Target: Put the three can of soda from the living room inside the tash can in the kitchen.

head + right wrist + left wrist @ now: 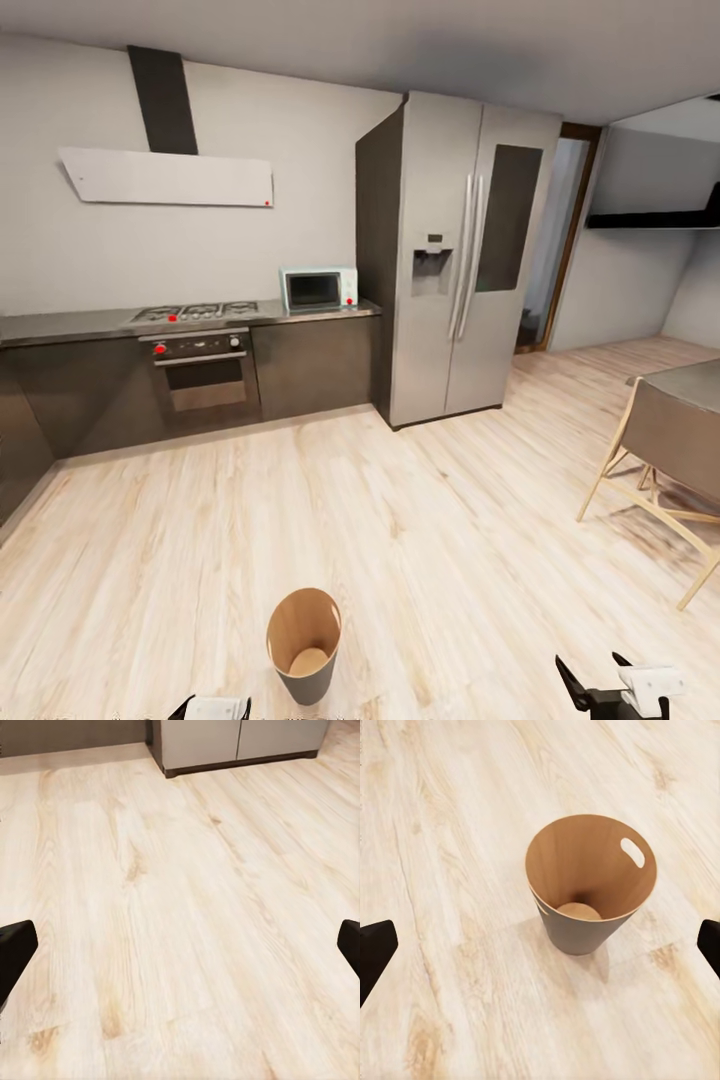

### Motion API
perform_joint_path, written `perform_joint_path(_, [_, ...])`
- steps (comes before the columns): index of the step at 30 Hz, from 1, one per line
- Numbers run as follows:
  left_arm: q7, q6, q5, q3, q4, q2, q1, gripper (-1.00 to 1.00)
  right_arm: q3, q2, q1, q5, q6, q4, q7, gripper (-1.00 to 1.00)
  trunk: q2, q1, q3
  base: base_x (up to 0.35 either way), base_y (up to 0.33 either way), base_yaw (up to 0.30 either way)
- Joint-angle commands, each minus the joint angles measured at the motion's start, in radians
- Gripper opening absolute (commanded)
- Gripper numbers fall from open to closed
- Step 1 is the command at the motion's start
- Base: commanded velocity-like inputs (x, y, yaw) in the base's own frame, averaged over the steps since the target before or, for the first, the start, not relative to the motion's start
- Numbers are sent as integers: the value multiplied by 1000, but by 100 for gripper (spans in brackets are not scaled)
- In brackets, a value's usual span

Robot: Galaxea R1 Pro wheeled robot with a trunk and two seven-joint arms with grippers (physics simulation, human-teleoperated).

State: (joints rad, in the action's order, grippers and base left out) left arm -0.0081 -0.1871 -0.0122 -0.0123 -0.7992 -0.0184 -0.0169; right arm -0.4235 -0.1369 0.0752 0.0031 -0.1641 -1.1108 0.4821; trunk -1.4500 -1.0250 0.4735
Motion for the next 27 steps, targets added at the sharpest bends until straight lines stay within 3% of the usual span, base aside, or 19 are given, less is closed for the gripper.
perform_joint_path(1, [0, 0, 0, 0, 0, 0, 0, 100, 0, 0, 0, 0, 0, 0, 0, 100, 0, 0, 1, 0, 0, 80])
perform_joint_path(27, [4, -2, -3, 0, 1, 0, 0, 100, 2, 14, 0, 8, 0, 2, 0, 100, 0, 0, 36, 0, 0, 130])
